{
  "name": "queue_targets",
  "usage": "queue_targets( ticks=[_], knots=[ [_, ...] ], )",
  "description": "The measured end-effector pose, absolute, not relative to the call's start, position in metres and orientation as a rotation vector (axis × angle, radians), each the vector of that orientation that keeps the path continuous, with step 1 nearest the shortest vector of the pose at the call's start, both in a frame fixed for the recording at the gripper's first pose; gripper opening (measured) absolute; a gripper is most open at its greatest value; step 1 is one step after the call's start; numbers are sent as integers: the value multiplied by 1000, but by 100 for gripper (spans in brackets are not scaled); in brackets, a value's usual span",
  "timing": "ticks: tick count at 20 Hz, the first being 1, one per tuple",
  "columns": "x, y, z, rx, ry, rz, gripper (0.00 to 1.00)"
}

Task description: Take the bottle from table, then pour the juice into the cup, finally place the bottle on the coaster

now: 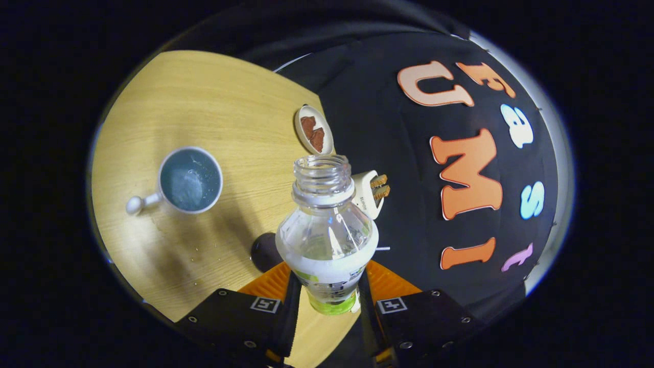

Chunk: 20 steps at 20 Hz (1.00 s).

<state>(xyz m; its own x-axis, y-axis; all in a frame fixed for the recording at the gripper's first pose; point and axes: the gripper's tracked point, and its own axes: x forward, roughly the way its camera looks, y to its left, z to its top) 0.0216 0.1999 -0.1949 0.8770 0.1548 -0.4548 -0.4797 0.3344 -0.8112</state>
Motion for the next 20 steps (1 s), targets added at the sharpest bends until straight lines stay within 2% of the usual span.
queue_targets(
  ticks=[4,10,20],
  knots=[
    [32,189,-168,-862,347,414,54],
    [50,185,-177,-420,415,449,55],
    [102,173,-251,30,541,399,54]
  ],
)
